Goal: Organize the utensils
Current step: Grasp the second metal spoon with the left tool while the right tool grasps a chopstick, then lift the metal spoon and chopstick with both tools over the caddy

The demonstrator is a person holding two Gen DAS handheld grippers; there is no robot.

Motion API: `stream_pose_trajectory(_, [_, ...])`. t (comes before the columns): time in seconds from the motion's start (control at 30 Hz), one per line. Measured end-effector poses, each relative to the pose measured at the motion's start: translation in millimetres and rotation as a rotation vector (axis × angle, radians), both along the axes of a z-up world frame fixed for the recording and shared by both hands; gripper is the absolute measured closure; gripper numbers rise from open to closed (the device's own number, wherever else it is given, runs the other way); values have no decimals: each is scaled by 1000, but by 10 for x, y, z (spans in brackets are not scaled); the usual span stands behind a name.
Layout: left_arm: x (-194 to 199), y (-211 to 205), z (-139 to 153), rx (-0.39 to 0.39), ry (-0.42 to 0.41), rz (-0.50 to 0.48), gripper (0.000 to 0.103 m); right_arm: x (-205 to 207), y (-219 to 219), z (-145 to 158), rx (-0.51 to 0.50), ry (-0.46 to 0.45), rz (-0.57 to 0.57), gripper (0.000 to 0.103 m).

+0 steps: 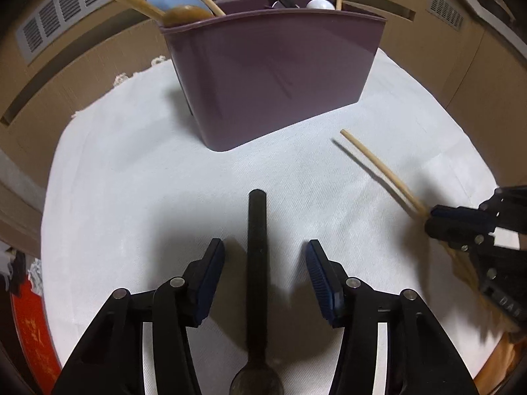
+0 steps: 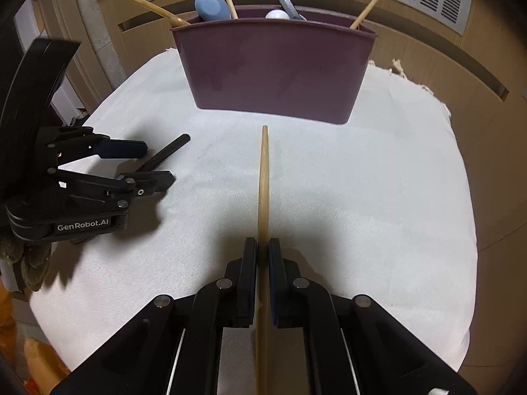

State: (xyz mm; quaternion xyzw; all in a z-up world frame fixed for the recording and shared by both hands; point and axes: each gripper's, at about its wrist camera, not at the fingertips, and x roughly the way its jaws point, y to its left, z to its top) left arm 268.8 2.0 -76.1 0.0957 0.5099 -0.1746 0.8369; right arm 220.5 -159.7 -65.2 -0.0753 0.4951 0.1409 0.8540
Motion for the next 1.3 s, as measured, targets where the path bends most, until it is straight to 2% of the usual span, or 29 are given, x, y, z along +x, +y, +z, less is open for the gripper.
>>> stream_pose_trajectory(0.27, [84, -19, -23, 2, 71, -8, 54, 61, -31, -17, 24, -3, -7, 96])
stream_pose_trajectory(0.3, [91, -12, -21, 2, 75, -3, 56, 53, -37, -17, 23, -4, -8, 96])
stream_pose_trajectory(0.37, [70, -15, -10, 19, 54, 9, 68, 43, -52, -14, 20, -8, -13, 96])
stream_pose_trajectory(0.4, [43, -28, -3, 29, 37, 6, 82, 39, -64, -8, 17, -13, -20, 96])
stream_pose_trajectory(0.43, [43, -35, -3, 35, 26, 5, 89, 40, -75, -9, 15, -11, -25, 96])
stream_pose_trajectory(0.57, [-37, -52, -9, 31, -3, 20, 90, 59, -171, -12, 40, 11, -36, 96])
stream_pose_trajectory(0.63, [-55, 6, 20, -4, -14, 44, 90, 30, -221, 29, 49, 1, -30, 94])
stream_pose_trajectory(0.73, [-108, 123, 120, -63, -50, 74, 90, 19, -308, 94, 58, -28, -40, 86])
stream_pose_trajectory(0.8, [-156, 205, 215, -115, -75, 82, 90, 62, -333, 113, 64, -30, -44, 85])
stream_pose_trajectory(1.0, [-256, 280, 363, -190, -116, 81, 90, 232, -173, 70, 62, -5, -11, 85])
stream_pose_trajectory(1.17, [-381, 322, 389, -207, -124, 94, 90, 382, 33, 4, 45, 9, 15, 85])
stream_pose_trajectory(1.3, [-446, 355, 389, -210, -136, 95, 90, 468, 145, -84, -8, 29, 6, 85])
